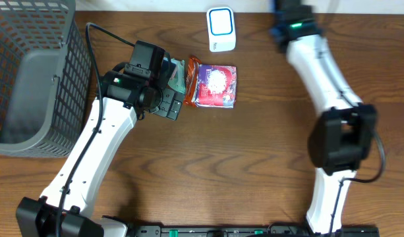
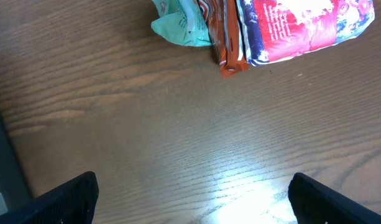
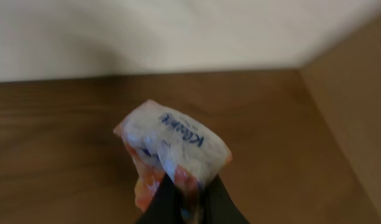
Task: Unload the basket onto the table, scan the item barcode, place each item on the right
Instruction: 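Carry the tissue pack rightward and drop it at the table's right edge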
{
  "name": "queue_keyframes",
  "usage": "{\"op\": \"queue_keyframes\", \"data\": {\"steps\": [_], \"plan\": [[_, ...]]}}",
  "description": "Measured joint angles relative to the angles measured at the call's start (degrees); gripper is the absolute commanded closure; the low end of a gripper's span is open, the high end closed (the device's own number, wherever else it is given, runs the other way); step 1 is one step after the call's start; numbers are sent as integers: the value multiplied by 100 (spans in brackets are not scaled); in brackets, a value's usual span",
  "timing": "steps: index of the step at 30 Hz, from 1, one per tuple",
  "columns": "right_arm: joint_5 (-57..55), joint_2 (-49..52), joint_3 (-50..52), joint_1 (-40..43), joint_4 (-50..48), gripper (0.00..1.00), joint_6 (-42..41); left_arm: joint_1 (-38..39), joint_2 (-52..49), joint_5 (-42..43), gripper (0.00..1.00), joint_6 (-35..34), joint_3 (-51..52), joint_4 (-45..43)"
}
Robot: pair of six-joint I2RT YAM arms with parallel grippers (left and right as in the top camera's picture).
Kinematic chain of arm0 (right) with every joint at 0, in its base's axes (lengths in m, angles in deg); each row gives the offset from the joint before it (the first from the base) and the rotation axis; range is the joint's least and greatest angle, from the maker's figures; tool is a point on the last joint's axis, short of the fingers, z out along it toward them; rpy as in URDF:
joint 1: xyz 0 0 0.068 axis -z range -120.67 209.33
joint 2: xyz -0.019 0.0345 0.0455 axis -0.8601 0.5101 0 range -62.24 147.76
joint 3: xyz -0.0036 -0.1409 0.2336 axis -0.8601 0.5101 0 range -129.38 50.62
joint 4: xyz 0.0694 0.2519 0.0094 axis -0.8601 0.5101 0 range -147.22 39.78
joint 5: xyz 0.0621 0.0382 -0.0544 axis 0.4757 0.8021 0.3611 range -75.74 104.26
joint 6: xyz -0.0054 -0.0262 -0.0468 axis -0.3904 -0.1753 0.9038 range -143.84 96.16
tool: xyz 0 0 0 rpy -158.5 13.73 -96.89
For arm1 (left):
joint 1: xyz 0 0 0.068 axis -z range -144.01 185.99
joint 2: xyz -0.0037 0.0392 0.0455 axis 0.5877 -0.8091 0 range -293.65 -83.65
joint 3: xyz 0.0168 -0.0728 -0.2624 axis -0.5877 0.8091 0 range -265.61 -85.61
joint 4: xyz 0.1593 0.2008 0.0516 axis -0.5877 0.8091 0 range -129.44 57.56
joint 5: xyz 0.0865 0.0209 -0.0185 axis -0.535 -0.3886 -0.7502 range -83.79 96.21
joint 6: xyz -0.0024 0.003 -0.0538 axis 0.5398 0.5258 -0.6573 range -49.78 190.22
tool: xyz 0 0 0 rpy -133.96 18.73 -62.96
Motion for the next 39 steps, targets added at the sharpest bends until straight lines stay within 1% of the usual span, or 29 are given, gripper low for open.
{"op": "queue_keyframes", "data": {"steps": [2, 7, 8, 9, 10, 12, 14, 15, 16, 22, 27, 30, 34, 36, 37, 39], "plan": [[2, 0, -7, 555, 542, 99, -214, 0, 0, 0, 2, -2, 0, 0], [151, 48, 2, 1451, 1008, 98, -411, 0, 0, 0, 2, -2, 2, 0], [212, 48, 2, 1604, 1032, 88, -426, 0, 0, 0, 2, 0, 0, 0], [319, 48, 2, 1773, 1040, 70, -444, 0, 0, 0, 2, 0, 0, 0], [422, 48, 2, 1921, 1034, 59, -452, 0, 0, 0, 2, -2, 0, 0], [678, 52, 2, 2157, 970, 51, -503, 0, 0, 0, 2, 0, 0, 0], [1117, 74, 2, 2433, 874, 27, -505, 0, 0, 2, 2, 0, 0, 0], [1342, 87, 2, 2542, 835, 9, -455, 0, 0, 0, 2, 0, 0, 0], [1558, 105, 2, 2643, 822, 1, -411, 0, 0, 0, 2, 0, 0, 0], [2496, 227, 2, 3001, 896, 1, -354, 0, 0, 0, 2, 0, 0, 0], [3263, 273, 2, 2914, 1091, 1, -354, 0, 0, 2, 2, 0, 0, 0], [4068, 273, 2, 2789, 1255, 1, -352, 0, 0, 0, 2, -2, 0, 0], [5233, 273, 2, 2564, 1801, 4, -345, 0, 0, 0, 2, 0, 0, 0], [5821, 273, 11, 2391, 2291, 5, -343, 0, 0, 2, 2, -2, 0, -2], [6039, 273, 15, 2299, 2472, 5, -348, 0, 0, 2, 2, 0, 0, 0], [6408, 273, 55, 2074, 2771, 1, -354, 0, 0, 2, 2, 0, 0, 0]]}}
